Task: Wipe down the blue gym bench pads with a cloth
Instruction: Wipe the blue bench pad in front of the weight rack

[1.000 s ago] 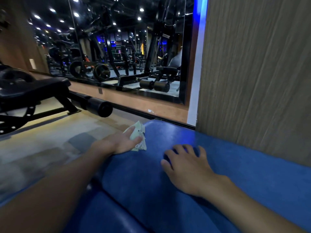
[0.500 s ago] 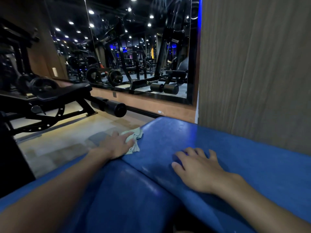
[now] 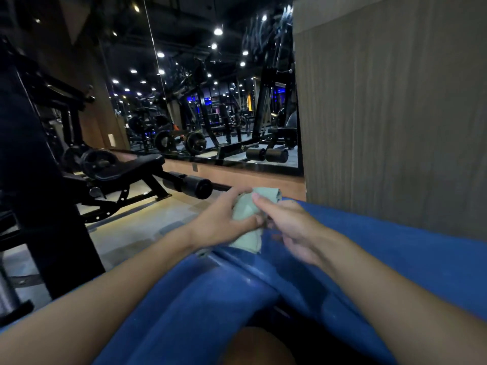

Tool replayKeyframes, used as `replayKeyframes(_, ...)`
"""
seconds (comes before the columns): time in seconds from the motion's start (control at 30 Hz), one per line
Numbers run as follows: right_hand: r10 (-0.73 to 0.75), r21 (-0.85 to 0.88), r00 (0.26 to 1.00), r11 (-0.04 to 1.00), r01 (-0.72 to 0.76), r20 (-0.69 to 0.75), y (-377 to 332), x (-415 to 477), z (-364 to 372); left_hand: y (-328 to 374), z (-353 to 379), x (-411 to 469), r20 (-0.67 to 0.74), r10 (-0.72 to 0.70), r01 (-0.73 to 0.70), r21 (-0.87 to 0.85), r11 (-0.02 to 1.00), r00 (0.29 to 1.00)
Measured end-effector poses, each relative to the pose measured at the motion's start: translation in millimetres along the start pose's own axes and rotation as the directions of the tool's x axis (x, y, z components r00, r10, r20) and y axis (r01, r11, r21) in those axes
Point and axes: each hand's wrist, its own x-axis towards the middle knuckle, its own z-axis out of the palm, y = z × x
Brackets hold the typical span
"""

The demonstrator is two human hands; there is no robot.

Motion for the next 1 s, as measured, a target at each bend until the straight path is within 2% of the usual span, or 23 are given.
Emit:
replayKeyframes(0.07, -0.028, 0.208, 0.998, 0.977, 0.038, -0.051, -10, -5, -5, 15, -1, 0, 0.084, -0.058, 0.064, -0.074, 0.995, 0.995)
replayKeyframes(0.13, -0.036, 0.241, 0.99, 0.968, 0.068, -0.138, -17, -4, -15, 22, 0, 4, 0.055, -0.119, 0.129, -0.247, 0.96, 0.991)
replayKeyframes(0.2, -0.068, 0.195, 0.986, 0.976, 0.097, -0.149, -18, -1, -24, 16, 3, 12, -0.07, -0.227, 0.185, -0.382, 0.906, 0.971)
replayKeyframes(0.23, -0.082, 0.161, 0.989, 0.982, 0.102, -0.127, -18, 0, -27, 10, 4, 14, -0.086, -0.297, 0.234, -0.426, 0.874, 0.951)
replayKeyframes(0.3, -0.114, 0.035, 0.991, 0.993, 0.116, -0.064, -15, 3, -30, -5, 8, 15, 0.013, -0.402, 0.35, -0.521, 0.779, 0.915)
replayKeyframes(0.37, -0.195, -0.177, 0.98, 0.966, 0.189, -0.022, -11, 14, -30, -16, 13, 12, 0.073, -0.443, 0.394, -0.599, 0.697, 0.894)
replayKeyframes(0.43, -0.364, -0.391, 0.931, 0.855, 0.34, 0.013, -9, 25, -22, -22, 11, 7, -0.006, -0.475, 0.365, -0.633, 0.683, 0.88)
replayKeyframes(0.5, -0.502, -0.544, 0.858, 0.693, 0.473, 0.107, -5, 34, -8, -28, 1, -1, -0.109, -0.509, 0.322, -0.658, 0.681, 0.854)
replayKeyframes(0.57, -0.469, -0.665, 0.831, 0.522, 0.534, 0.299, 6, 38, 9, -36, -16, -14, -0.192, -0.56, 0.293, -0.692, 0.66, 0.806)
replayKeyframes(0.6, -0.36, -0.697, 0.826, 0.447, 0.561, 0.434, 14, 38, 15, -42, -25, -23, -0.241, -0.592, 0.29, -0.693, 0.659, 0.769)
replayKeyframes(0.67, 0.007, -0.741, 0.789, 0.347, 0.575, 0.615, 20, 30, 27, -58, -40, -44, -0.348, -0.63, 0.365, -0.584, 0.725, 0.695)
replayKeyframes(0.7, 0.106, -0.76, 0.777, 0.329, 0.561, 0.62, 23, 29, 32, -63, -44, -56, -0.386, -0.623, 0.435, -0.471, 0.767, 0.68)
replayKeyframes(0.73, 0.083, -0.769, 0.797, 0.339, 0.542, 0.598, 27, 30, 36, -69, -46, -68, -0.407, -0.601, 0.5, -0.335, 0.799, 0.688)
replayKeyframes(0.8, -0.103, -0.794, 0.876, 0.383, 0.472, 0.471, 39, 35, 48, -76, -42, -92, -0.394, -0.552, 0.555, -0.117, 0.824, 0.735)
replayKeyframes(0.83, -0.134, -0.838, 0.907, 0.348, 0.421, 0.4, 48, 37, 54, -76, -39, -104, -0.365, -0.531, 0.562, -0.025, 0.827, 0.765)
replayKeyframes(0.87, -0.081, -0.887, 0.929, 0.279, 0.369, 0.361, 58, 36, 60, -73, -36, -115, -0.331, -0.513, 0.566, 0.083, 0.82, 0.792)
replayKeyframes(0.93, 0.134, -0.935, 0.928, 0.123, 0.334, 0.349, 83, 30, 67, -66, -32, -134, -0.249, -0.51, 0.567, 0.31, 0.763, 0.823)
replayKeyframes(1.0, 0.201, -0.934, 0.912, 0.074, 0.35, 0.357, 97, 23, 66, -59, -34, -146, -0.152, -0.564, 0.56, 0.474, 0.679, 0.812)
